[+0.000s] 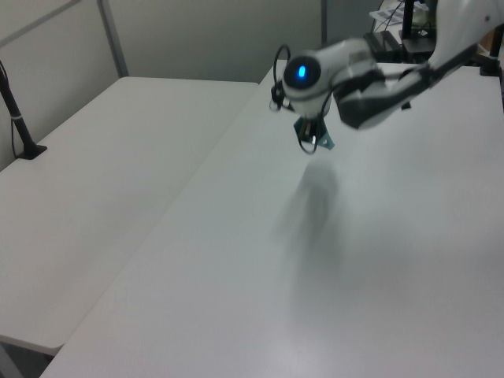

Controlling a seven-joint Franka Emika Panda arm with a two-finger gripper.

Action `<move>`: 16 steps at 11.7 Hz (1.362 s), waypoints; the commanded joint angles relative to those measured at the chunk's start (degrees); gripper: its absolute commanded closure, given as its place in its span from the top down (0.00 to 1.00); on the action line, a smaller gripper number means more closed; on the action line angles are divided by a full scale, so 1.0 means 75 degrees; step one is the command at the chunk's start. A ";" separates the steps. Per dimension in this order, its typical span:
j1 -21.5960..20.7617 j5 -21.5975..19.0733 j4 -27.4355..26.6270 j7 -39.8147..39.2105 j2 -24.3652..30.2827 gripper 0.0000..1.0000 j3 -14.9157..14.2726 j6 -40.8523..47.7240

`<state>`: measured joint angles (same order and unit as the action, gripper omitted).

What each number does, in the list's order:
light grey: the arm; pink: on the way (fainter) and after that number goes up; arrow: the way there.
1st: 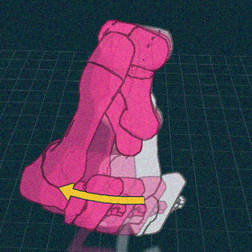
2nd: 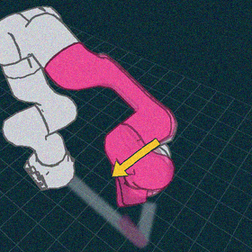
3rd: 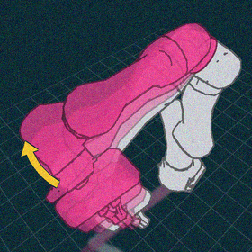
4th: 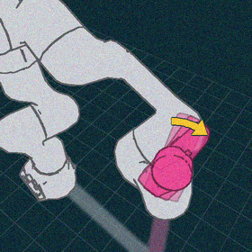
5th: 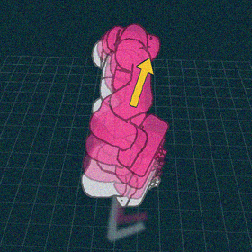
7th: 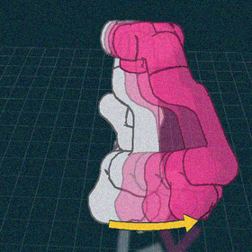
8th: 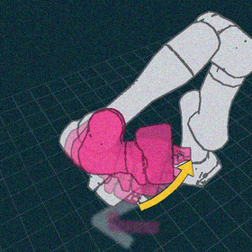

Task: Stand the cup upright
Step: 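Rotate the held cup so its base faces the table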

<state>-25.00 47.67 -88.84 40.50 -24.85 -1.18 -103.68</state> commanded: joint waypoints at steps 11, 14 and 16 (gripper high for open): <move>0.0989 -0.5536 -0.3085 -0.1580 0.2131 0.00 0.0099 -0.2782; 0.0965 -0.5559 -0.3097 -0.1568 0.1943 0.00 0.0111 -0.2805; 0.0989 -0.5734 -0.3097 -0.1580 0.1803 0.00 0.0134 -0.2956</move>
<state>-18.12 7.12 -110.63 29.96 -11.51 -0.66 -122.93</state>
